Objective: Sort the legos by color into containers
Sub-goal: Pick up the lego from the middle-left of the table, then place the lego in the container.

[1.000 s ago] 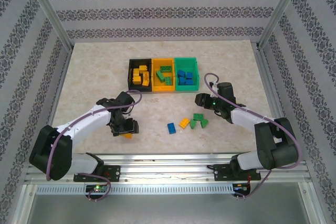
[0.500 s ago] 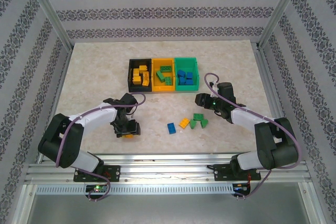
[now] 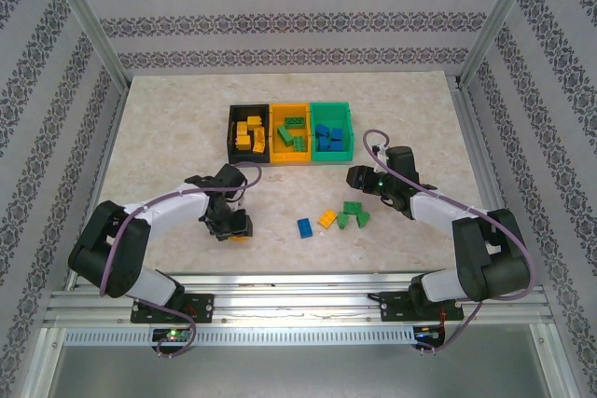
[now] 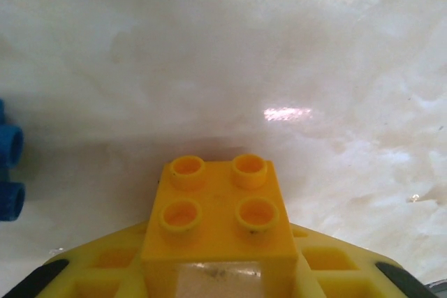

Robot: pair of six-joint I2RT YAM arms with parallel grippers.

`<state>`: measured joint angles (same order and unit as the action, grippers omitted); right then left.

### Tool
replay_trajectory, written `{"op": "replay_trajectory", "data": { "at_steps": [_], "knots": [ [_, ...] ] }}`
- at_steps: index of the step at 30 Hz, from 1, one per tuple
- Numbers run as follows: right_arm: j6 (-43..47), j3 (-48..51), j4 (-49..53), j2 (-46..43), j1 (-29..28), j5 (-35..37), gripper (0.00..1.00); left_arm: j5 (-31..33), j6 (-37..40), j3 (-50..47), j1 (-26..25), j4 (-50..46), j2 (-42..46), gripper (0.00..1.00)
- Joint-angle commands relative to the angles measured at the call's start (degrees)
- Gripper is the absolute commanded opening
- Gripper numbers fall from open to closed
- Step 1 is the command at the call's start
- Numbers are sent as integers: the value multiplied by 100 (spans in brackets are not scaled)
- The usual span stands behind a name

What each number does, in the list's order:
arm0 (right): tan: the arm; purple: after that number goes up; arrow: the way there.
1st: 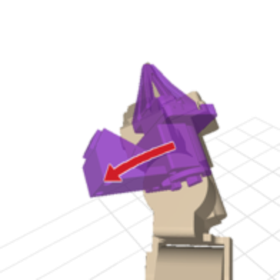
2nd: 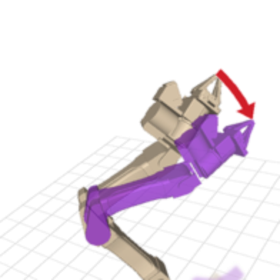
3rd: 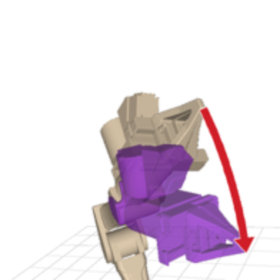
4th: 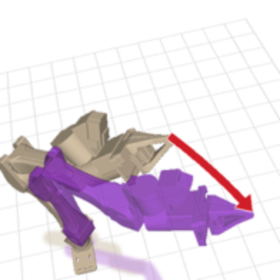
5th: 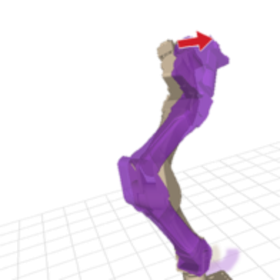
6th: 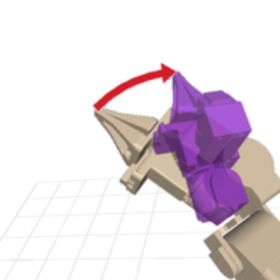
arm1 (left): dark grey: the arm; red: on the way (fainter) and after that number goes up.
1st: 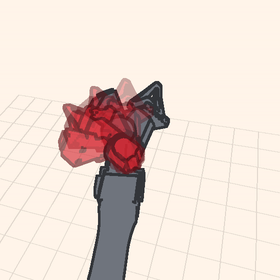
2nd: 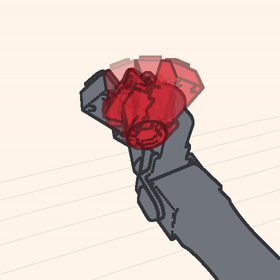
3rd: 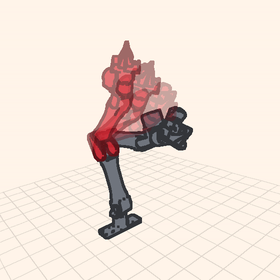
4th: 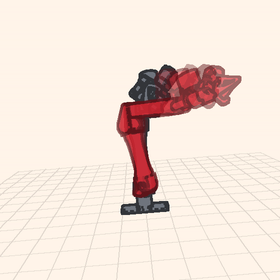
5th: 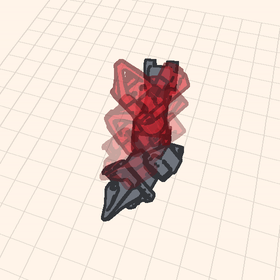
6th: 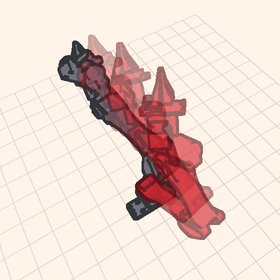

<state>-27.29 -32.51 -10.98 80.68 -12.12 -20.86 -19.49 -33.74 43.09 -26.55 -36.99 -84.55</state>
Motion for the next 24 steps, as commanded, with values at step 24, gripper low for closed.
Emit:
{"op": "replay_trajectory", "data": {
  "at_steps": [24],
  "knots": [
    [-71, -97, -74, 53, 79, -172, 50, 596, 1616, 3803, -72, 26, -1839, 34]
  ]
}}
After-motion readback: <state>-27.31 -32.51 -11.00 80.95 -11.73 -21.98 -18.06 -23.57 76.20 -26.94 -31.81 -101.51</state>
